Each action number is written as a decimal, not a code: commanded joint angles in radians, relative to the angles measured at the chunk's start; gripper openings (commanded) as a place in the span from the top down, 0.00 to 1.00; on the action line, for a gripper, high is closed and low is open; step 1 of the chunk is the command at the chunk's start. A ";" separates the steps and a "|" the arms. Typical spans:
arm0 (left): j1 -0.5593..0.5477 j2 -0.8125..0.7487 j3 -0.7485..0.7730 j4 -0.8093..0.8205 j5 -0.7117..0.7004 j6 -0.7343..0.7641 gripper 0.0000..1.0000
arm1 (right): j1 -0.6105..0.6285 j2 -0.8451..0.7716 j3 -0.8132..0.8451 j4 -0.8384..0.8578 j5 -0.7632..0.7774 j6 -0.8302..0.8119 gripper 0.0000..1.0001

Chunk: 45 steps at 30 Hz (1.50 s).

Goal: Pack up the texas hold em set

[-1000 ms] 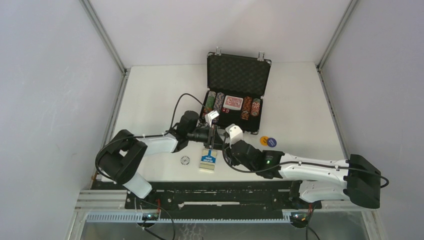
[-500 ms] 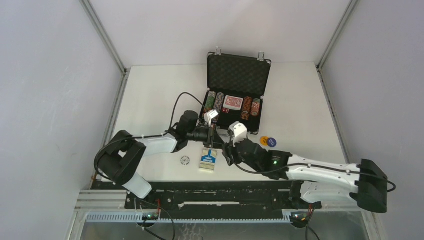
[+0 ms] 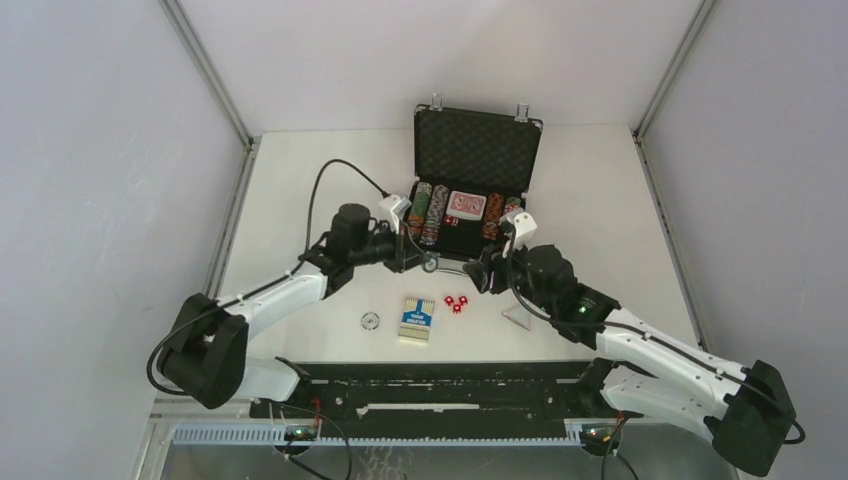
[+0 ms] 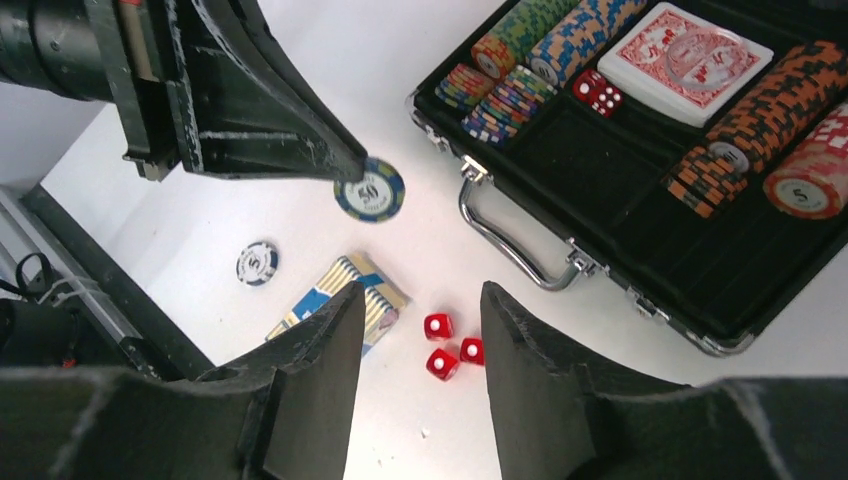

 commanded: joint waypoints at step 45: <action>0.172 0.681 1.026 -1.036 0.055 1.138 1.00 | -0.164 0.002 -0.022 -0.034 -0.090 -0.081 0.43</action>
